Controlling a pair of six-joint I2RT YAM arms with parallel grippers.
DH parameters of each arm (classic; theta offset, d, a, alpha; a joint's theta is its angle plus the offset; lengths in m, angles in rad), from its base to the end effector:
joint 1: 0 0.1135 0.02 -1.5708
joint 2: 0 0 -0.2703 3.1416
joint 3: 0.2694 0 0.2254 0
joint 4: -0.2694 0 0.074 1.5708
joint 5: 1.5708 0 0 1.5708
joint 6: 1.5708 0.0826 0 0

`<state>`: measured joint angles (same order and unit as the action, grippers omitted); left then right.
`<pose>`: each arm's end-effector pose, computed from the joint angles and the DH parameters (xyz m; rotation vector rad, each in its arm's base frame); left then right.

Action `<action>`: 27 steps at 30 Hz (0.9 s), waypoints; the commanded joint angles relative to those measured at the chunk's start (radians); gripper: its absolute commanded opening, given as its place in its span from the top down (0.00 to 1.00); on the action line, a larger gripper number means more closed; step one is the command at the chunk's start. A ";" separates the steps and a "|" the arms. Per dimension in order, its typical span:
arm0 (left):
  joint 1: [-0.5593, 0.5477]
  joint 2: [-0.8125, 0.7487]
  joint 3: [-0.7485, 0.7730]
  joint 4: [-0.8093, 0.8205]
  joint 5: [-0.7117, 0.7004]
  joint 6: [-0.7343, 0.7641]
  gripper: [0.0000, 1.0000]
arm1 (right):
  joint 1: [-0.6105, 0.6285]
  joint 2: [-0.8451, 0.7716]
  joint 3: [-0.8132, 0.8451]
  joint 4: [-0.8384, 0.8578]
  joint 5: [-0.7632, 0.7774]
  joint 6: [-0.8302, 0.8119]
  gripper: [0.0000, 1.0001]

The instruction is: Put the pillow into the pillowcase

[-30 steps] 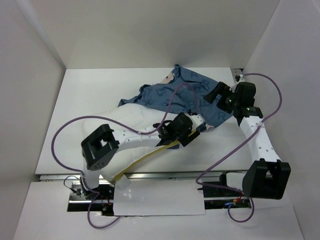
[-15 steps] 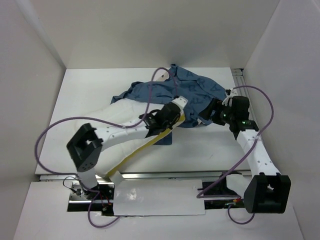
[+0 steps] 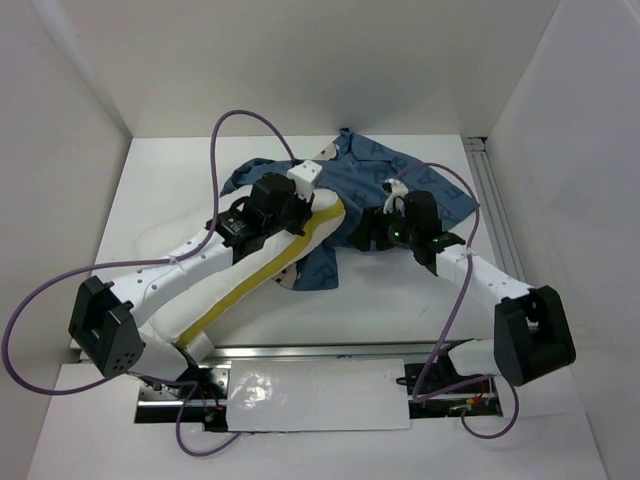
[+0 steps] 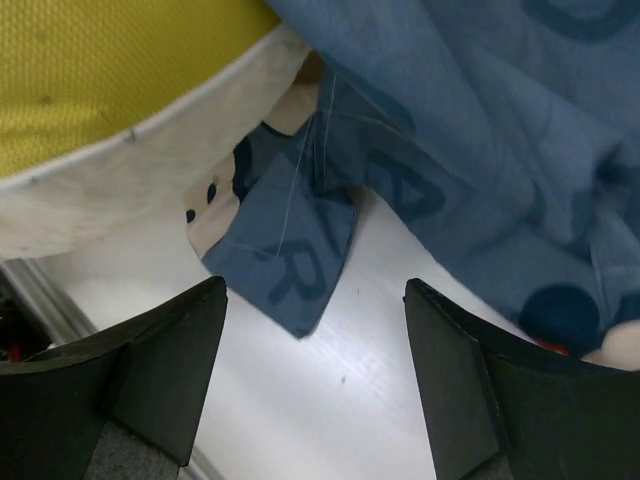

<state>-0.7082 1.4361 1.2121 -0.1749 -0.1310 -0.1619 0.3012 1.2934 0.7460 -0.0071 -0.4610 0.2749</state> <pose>0.2748 -0.2211 0.3310 0.4535 1.9400 -0.4384 0.2646 0.1207 0.2337 -0.3098 2.1503 0.8255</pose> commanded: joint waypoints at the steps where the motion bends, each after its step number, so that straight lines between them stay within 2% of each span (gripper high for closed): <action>1: 0.021 -0.022 0.006 0.060 0.053 -0.008 1.00 | 0.053 0.073 0.049 0.171 0.085 -0.019 0.21; 8: 0.053 -0.022 0.015 0.081 0.108 -0.027 1.00 | 0.216 0.237 0.026 0.442 0.366 0.082 0.19; 10: 0.062 -0.031 0.015 0.081 0.117 -0.027 1.00 | 0.225 0.295 0.026 0.504 0.439 0.127 0.19; 16: 0.081 -0.051 -0.022 0.104 0.162 -0.037 1.00 | 0.260 0.467 -0.025 0.870 0.684 0.308 0.16; 19: 0.093 -0.062 -0.033 0.117 0.183 -0.048 1.00 | 0.260 0.556 -0.037 0.989 0.712 0.336 0.17; 21: 0.104 -0.071 -0.042 0.126 0.183 -0.048 1.00 | 0.269 0.587 -0.025 1.000 0.722 0.336 0.21; 25: 0.116 -0.080 -0.052 0.126 0.205 -0.057 1.00 | 0.279 0.609 -0.037 1.087 0.734 0.326 0.53; 26: 0.127 -0.089 -0.063 0.126 0.205 -0.057 1.00 | 0.288 0.597 -0.046 1.105 0.748 0.326 0.66; 27: 0.127 -0.089 -0.063 0.126 0.214 -0.057 1.00 | 0.288 0.587 -0.056 1.114 0.762 0.317 0.84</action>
<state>-0.5991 1.4082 1.1419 -0.1486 0.0406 -0.1928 0.5694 1.9083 0.7059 0.9085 0.2256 0.5869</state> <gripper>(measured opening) 0.039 0.223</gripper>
